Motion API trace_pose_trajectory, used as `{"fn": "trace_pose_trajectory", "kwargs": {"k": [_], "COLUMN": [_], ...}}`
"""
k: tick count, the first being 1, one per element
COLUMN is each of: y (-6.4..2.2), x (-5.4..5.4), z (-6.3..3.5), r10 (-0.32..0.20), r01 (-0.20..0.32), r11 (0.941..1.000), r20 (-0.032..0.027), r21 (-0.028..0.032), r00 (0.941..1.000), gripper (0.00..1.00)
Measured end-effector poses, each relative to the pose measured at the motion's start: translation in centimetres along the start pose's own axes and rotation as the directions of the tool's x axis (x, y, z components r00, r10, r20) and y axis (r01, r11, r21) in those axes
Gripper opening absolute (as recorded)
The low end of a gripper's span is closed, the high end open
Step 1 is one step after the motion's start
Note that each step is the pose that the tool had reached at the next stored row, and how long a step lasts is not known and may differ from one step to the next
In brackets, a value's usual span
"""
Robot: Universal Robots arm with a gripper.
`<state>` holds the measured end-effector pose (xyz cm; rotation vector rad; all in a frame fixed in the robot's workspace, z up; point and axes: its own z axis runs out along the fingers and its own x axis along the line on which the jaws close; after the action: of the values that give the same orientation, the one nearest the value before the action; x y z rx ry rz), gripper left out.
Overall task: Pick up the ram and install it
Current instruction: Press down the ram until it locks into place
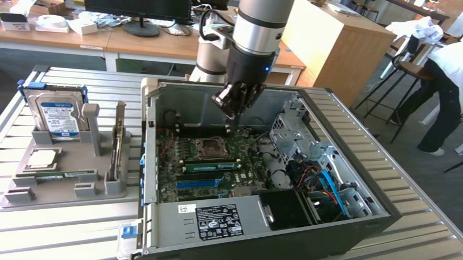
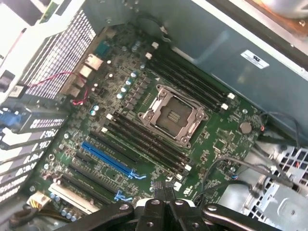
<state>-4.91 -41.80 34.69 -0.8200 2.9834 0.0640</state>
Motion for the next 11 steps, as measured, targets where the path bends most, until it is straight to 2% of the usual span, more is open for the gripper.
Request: {"fn": "trace_pose_trajectory", "kwargs": {"k": [6, 11], "y": [0.09, 0.13], "x": [0.15, 0.23], "z": [0.04, 0.12], "r10": [0.072, 0.136], "r01": [-0.072, -0.136], "r11": [0.9974, 0.9906], "r20": [0.0021, 0.0043], "r21": [0.004, 0.0074], "r00": [0.9974, 0.9907], "gripper": [0.1, 0.1]}}
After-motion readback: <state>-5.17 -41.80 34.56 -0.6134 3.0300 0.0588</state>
